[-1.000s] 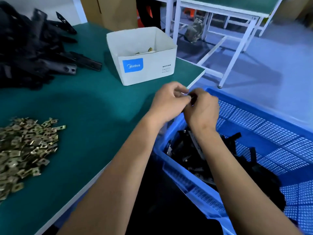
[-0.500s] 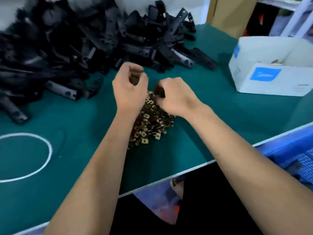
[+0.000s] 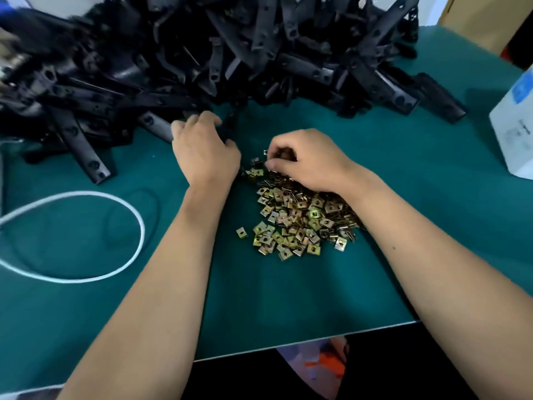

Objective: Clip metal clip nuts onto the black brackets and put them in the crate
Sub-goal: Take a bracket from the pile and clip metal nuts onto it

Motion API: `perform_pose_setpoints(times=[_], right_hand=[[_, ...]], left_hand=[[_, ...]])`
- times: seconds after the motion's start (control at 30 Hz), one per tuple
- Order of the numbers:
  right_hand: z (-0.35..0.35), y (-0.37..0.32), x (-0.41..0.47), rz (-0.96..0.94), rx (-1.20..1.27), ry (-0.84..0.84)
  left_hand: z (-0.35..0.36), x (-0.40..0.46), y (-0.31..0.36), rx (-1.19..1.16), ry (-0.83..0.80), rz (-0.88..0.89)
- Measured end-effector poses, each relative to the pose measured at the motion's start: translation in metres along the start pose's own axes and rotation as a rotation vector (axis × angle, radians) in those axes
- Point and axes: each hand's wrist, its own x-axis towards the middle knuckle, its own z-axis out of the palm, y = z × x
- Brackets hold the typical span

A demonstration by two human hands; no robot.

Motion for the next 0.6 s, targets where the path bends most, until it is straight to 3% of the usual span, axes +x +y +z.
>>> perform_pose_setpoints(times=[0.17, 0.47, 0.6], right_hand=[[0.002, 0.008, -0.007, 0.021, 0.188, 0.106], [-0.003, 0.014, -0.01, 0.151, 0.392, 0.249], [-0.003, 0.016, -0.009, 0.221, 0.548, 0.222]], left_hand=[[-0.003, -0.007, 0.008, -0.14, -0.031, 0.028], [0.0, -0.019, 0.027, -0.29, -0.003, 0.369], [0.004, -0.014, 0.02, -0.301, -0.299, 0.303]])
